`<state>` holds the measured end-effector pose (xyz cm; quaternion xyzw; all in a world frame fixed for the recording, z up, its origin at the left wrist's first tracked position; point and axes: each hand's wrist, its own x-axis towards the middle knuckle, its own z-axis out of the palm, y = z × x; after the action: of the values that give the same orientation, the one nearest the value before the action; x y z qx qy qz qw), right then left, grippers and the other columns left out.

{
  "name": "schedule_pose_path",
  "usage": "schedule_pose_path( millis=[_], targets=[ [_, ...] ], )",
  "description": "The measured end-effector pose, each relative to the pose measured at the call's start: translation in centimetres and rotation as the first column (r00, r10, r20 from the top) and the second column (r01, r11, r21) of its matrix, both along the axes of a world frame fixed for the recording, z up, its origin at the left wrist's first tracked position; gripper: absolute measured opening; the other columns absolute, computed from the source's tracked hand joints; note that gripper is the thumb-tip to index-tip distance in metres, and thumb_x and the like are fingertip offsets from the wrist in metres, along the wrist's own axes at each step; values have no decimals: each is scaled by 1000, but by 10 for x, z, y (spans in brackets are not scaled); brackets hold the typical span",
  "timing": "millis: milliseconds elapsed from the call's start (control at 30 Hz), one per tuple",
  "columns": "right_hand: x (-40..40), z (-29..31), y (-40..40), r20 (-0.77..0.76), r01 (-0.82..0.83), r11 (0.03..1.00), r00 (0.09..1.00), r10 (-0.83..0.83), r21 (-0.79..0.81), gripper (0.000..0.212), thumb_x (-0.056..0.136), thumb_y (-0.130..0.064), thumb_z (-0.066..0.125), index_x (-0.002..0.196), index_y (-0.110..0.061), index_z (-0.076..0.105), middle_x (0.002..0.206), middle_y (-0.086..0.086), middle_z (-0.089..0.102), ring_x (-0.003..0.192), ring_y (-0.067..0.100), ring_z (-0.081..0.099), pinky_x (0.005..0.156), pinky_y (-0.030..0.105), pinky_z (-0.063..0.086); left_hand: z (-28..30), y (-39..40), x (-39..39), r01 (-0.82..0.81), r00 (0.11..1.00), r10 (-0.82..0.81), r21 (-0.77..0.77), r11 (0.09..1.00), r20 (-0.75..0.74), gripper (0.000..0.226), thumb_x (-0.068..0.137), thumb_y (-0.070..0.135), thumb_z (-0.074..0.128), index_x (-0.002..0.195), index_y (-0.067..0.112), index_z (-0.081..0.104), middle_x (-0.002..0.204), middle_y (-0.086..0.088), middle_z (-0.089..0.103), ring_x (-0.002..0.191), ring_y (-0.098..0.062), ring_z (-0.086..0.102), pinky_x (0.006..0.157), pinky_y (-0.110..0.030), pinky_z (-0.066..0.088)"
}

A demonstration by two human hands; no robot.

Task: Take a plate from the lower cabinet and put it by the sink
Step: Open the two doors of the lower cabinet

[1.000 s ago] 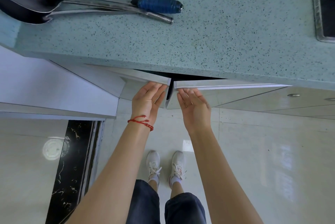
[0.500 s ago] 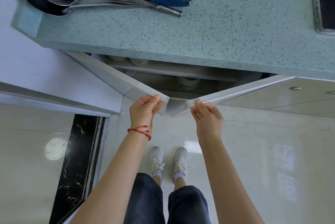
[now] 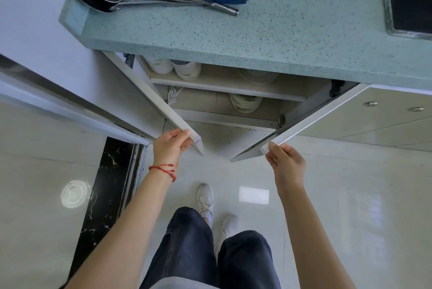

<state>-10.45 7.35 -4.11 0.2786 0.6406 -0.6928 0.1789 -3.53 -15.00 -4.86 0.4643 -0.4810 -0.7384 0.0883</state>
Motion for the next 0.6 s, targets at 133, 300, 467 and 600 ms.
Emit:
schedule_pose_path(
  millis=[133,300,467,600],
  targets=[
    [9,3,19,-12,-50,998,999,50,32,19,80,-6,65,65,-7,53,63,7,45,63,16,51,71,21,53,4,-6,23,-4,1000,4,-37,999,25,11,81,3,61,74,12,61,50,8,68,51,-2,63,57,-15,54],
    [22,10,43,-5,-57,997,998,57,58,23,80,-4,63,61,-7,51,61,5,45,62,16,50,77,26,52,9,-14,49,-13,998,18,-68,998,67,16,81,2,60,69,12,60,43,9,63,50,-6,58,52,-14,51],
    [34,17,68,-10,-78,987,997,81,140,20,82,-5,62,65,-3,52,62,6,47,64,18,51,79,26,53,10,-23,69,-37,993,45,-77,996,106,21,81,1,59,63,10,58,35,9,52,41,-5,46,48,-16,44],
    [42,18,86,-5,-58,987,998,59,151,18,83,-3,59,66,-2,51,64,9,45,66,21,48,91,37,50,11,-26,78,-54,991,63,-83,995,117,20,79,1,61,61,8,56,41,1,51,42,-7,45,56,-22,45]
  ],
)
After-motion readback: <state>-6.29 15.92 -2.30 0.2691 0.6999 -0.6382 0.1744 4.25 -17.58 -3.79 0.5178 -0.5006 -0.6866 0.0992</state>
